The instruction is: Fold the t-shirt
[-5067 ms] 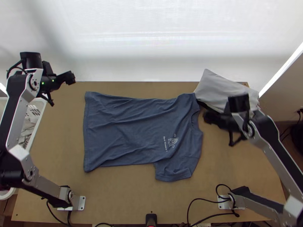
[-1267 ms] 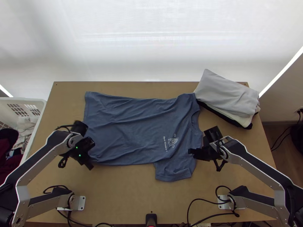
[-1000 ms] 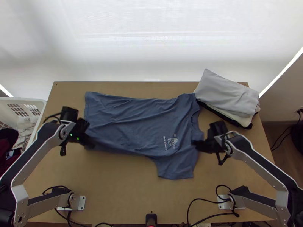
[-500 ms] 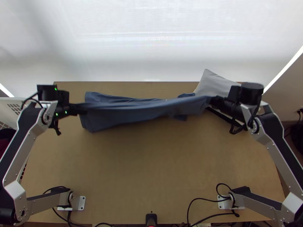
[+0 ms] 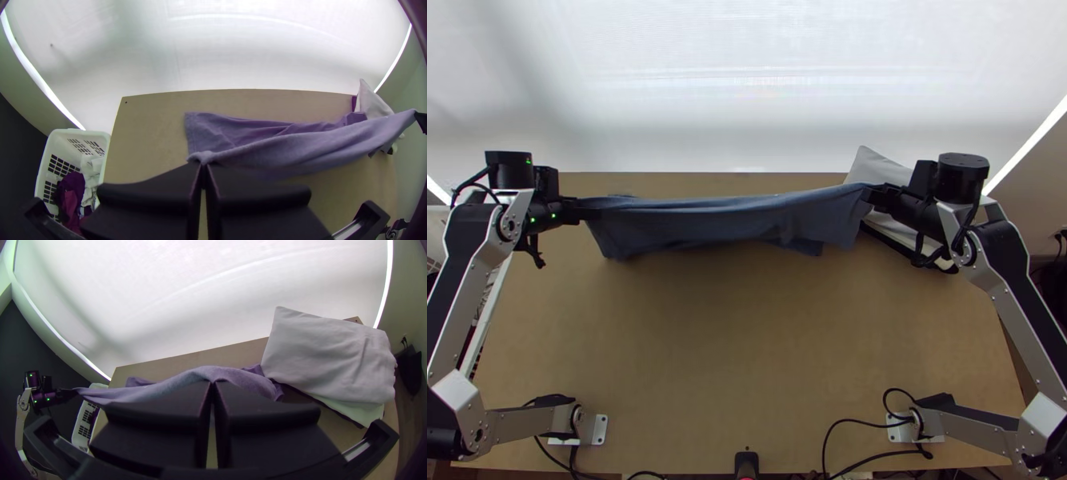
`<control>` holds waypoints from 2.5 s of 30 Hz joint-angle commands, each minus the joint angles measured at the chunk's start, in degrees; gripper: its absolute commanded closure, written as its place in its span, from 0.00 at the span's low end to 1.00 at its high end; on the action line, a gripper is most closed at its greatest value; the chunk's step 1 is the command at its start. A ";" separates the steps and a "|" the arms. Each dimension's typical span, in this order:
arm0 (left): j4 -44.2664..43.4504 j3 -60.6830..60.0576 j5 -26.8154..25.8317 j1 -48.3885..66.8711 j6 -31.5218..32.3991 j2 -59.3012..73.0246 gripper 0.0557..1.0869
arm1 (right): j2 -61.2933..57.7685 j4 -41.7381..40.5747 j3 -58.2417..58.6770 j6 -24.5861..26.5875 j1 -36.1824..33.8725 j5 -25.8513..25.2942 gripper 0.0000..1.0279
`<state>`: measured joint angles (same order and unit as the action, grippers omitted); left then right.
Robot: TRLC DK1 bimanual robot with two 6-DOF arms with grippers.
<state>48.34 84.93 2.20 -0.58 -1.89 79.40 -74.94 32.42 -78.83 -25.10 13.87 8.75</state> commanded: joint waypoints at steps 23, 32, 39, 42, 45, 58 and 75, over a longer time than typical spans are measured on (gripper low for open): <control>-24.61 -9.95 0.44 -0.21 4.70 20.62 0.96 | 0.67 -7.38 15.63 0.49 3.36 -0.58 0.97; -27.07 2.53 0.53 1.99 9.10 33.90 0.89 | -0.83 -9.05 17.04 -1.88 7.05 -2.25 0.97; -26.98 4.02 0.18 2.51 12.00 35.57 0.26 | -0.91 -9.31 17.74 -2.14 7.66 -2.51 0.97; -23.73 5.25 -0.44 2.07 12.17 35.39 0.10 | -0.91 -9.31 17.83 -2.06 7.66 -2.51 0.97; -15.73 9.12 -3.16 0.49 12.53 35.30 0.09 | -1.00 -9.40 18.01 -2.06 7.66 -2.60 0.97; -7.03 6.22 -11.69 -3.82 11.03 34.34 0.48 | -1.97 -9.84 17.92 -1.70 7.75 -2.60 0.97; -7.20 5.43 -14.24 -2.23 11.38 36.71 0.48 | -2.23 -9.84 17.92 -1.62 7.31 -2.60 0.97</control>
<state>41.06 91.48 -11.40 -3.25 9.41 114.15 -76.31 23.14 -61.84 -26.35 20.99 6.83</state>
